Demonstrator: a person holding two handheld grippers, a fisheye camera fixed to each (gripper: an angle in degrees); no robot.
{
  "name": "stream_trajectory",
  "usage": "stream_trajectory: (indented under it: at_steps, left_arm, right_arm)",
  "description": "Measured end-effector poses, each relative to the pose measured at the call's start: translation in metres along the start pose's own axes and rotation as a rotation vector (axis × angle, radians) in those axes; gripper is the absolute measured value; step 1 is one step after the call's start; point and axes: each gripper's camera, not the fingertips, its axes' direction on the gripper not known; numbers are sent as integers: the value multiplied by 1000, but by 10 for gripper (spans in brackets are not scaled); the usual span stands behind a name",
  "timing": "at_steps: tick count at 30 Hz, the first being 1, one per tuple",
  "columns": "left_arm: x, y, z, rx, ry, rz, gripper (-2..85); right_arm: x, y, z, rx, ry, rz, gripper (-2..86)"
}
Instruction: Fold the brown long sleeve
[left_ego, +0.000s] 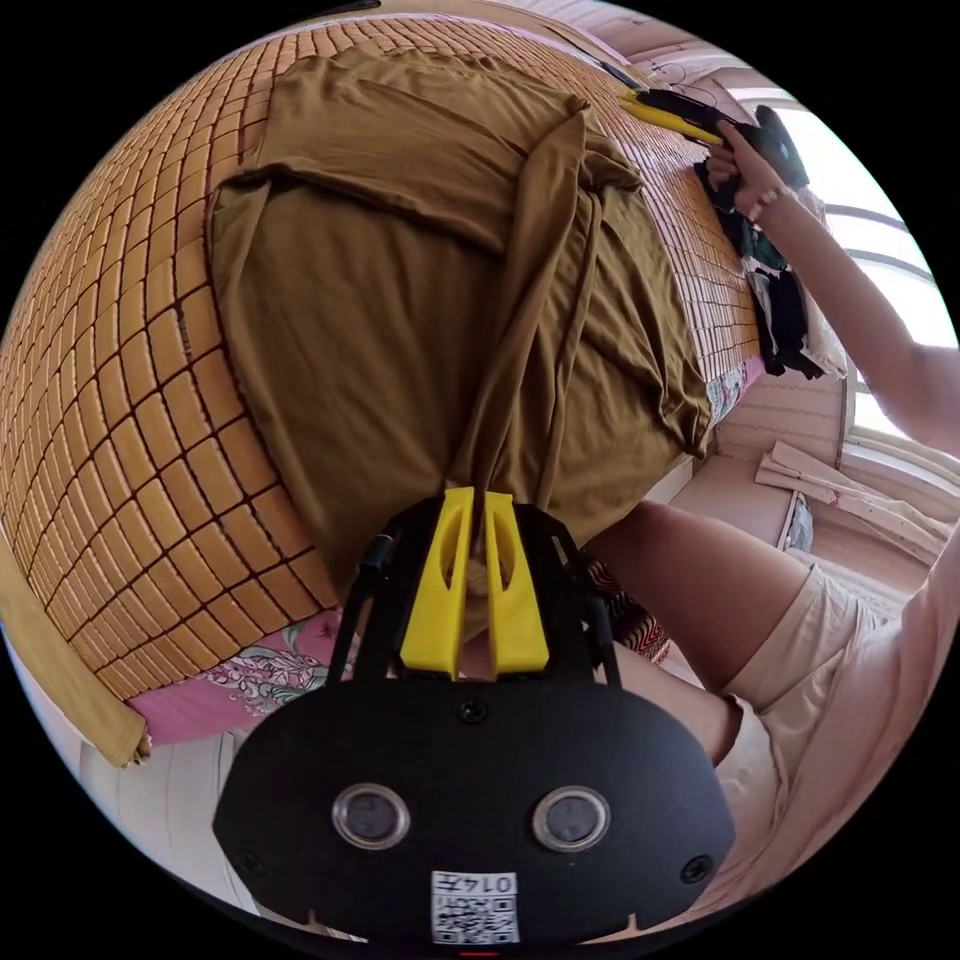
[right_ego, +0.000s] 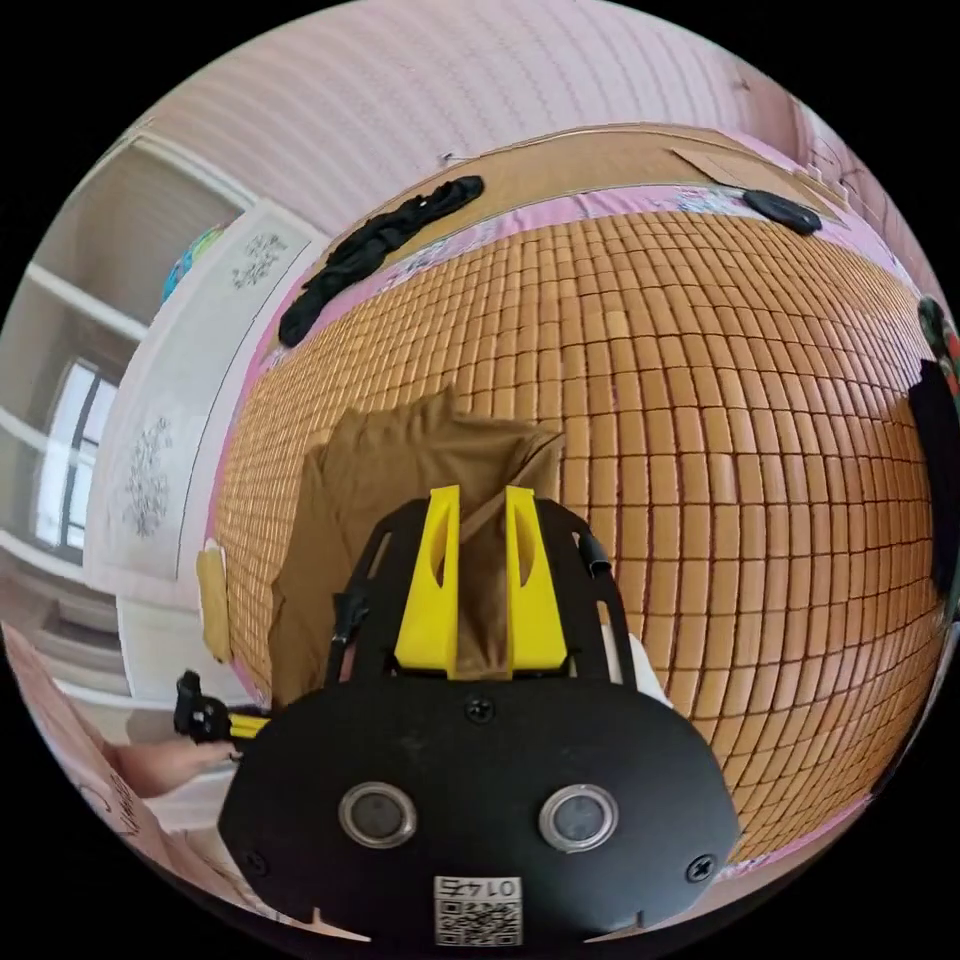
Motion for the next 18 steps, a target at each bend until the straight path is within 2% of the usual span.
stream_trajectory:
  at_steps: [3,9,14,18]
  left_arm:
    - [-4,5,-11,12,1,19,-7]
    - [-11,28,-55,85,81,72,-10]
    - [-53,50,-79,138,197,-52,-10]
    - [-105,55,-73,145,268,-148,-9]
  right_arm:
    - [12,-27,32,-128,15,48,41]
    - [-21,-40,0,-91,31,-93,0]
    - [-60,-61,-4,-108,128,-230,-4]
    - [-66,-86,38,-224,253,-257,-3]
